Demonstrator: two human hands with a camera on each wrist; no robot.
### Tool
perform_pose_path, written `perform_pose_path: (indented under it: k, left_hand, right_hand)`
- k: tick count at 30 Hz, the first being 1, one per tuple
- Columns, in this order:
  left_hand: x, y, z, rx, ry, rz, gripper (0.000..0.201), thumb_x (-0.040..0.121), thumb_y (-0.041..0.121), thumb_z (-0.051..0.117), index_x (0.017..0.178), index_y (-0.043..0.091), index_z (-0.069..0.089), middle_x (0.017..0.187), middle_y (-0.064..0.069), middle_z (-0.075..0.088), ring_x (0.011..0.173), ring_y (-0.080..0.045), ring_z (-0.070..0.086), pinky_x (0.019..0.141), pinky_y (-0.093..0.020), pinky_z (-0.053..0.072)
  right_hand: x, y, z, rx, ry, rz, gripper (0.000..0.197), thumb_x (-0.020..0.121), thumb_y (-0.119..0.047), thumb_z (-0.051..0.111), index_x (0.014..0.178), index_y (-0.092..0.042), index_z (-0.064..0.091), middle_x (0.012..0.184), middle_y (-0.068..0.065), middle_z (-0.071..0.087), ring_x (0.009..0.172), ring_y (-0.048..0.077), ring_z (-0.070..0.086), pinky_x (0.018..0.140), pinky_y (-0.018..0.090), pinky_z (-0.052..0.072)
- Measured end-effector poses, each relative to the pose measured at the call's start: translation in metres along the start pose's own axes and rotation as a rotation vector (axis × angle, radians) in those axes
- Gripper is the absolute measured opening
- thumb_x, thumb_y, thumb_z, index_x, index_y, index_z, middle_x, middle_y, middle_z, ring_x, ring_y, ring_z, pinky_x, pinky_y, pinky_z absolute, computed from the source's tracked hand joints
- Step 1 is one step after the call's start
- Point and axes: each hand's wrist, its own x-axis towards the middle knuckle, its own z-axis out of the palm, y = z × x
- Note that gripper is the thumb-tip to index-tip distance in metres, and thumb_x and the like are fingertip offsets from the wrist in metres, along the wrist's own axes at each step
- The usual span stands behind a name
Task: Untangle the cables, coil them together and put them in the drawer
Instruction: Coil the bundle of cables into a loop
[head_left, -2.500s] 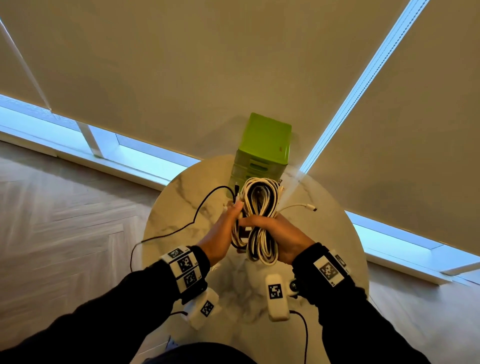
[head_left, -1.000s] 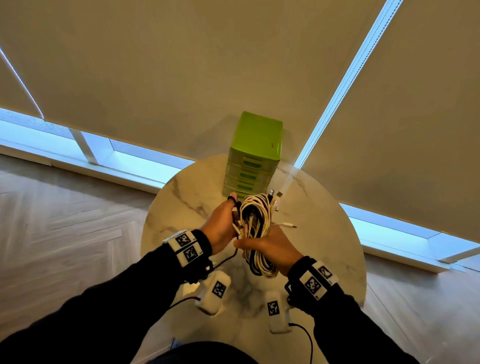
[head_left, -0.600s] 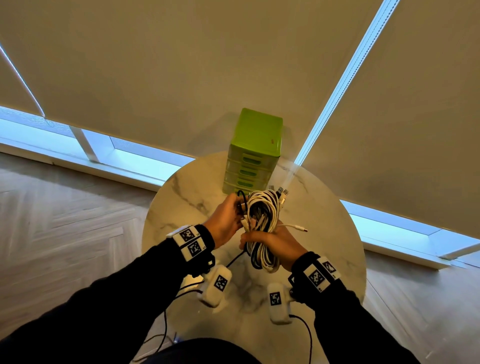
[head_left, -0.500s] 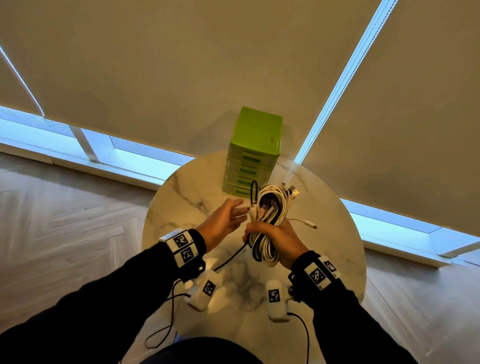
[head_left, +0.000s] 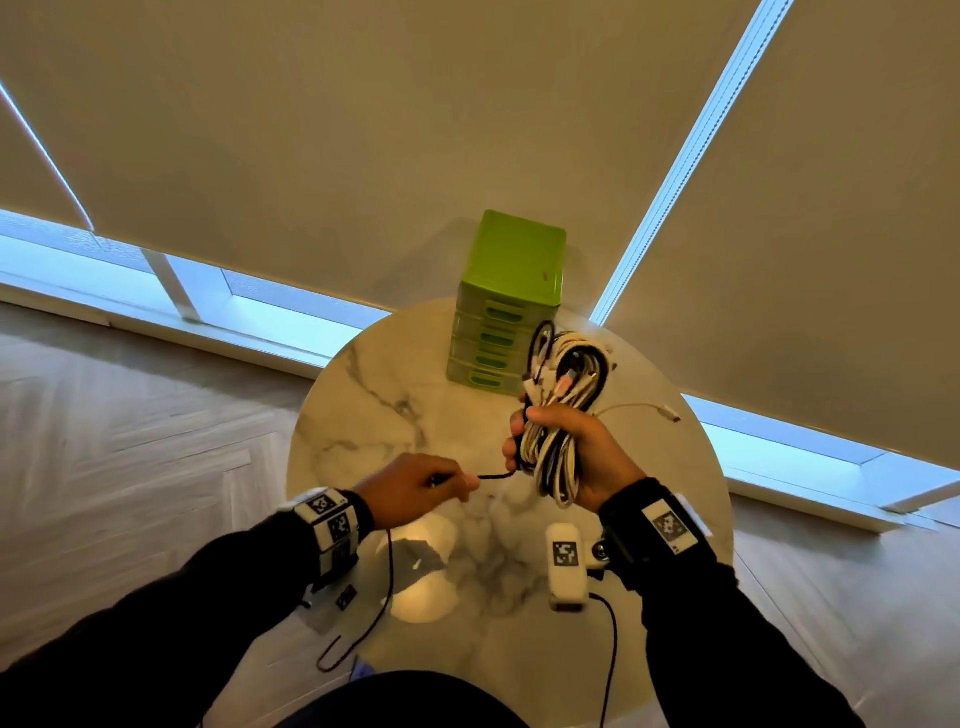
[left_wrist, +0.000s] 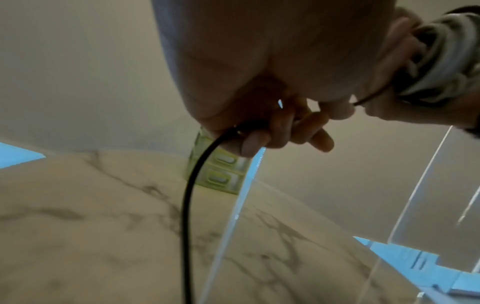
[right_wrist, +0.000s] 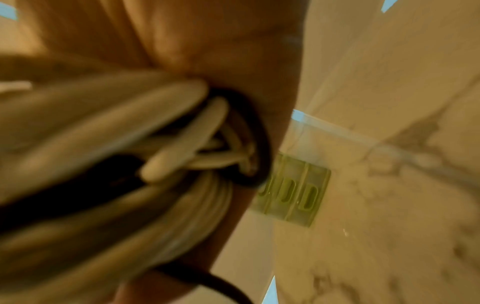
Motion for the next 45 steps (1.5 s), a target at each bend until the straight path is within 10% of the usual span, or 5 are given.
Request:
perform_pose_path:
  k: [12,18,23,27,45]
  left_hand:
    - [0.022,0.011,-0.027,-0.558,0.417,-0.066,0.024,0.092,0.019,0.072,0.096,0.0,0.058,0.104,-0.002,0.07,0.104,-0.02,0.068,0.092,-0.031,0.052]
    - [0.044,0.055,0.004,-1.099,0.449,-0.216,0.015,0.099,-0.001,0.044,0.104,0.0,0.058,0.086,-0.01,0.065,0.078,-0.019,0.065,0.061,-0.03,0.054]
    - [0.045,0.063,0.011,-1.262,0.428,-0.277,0.038,0.099,0.03,0.044,0.075,0.013,0.067,0.072,-0.005,0.068,0.069,-0.013,0.066,0.06,-0.028,0.051]
    - [0.056,0.056,0.015,-1.185,0.454,-0.341,0.081,0.077,0.067,0.069,0.129,0.008,0.049,0.12,-0.017,0.069,0.104,-0.025,0.072,0.086,-0.043,0.059]
    - [0.036,0.078,-0.006,-1.063,0.29,-0.168,0.047,0.107,0.045,0.033,0.133,0.011,0.053,0.126,-0.003,0.064,0.115,-0.015,0.061,0.098,-0.034,0.048]
  right_hand:
    - [-0.006,0.027,-0.01,-0.416,0.077,0.19,0.011,0.075,-0.003,0.074,0.084,0.001,0.067,0.082,0.029,0.063,0.072,0.04,0.064,0.071,0.049,0.054]
    - [0.003,0.05,0.005,-0.557,0.15,0.123,0.017,0.079,-0.001,0.075,0.093,0.003,0.066,0.082,0.029,0.068,0.07,0.038,0.068,0.069,0.046,0.06]
    - [0.014,0.058,-0.007,-0.913,0.237,0.024,0.043,0.058,-0.045,0.087,0.094,-0.025,0.075,0.09,-0.001,0.077,0.083,0.021,0.074,0.082,0.047,0.06]
    - [0.013,0.049,-0.006,-1.1,0.283,-0.04,0.046,0.061,-0.041,0.089,0.102,-0.026,0.073,0.094,-0.01,0.073,0.081,0.002,0.066,0.068,0.019,0.047]
    - [0.014,0.056,-0.012,-0.407,0.301,-0.118,0.039,0.069,-0.008,0.076,0.108,-0.012,0.071,0.102,0.01,0.075,0.1,0.03,0.069,0.095,0.051,0.054]
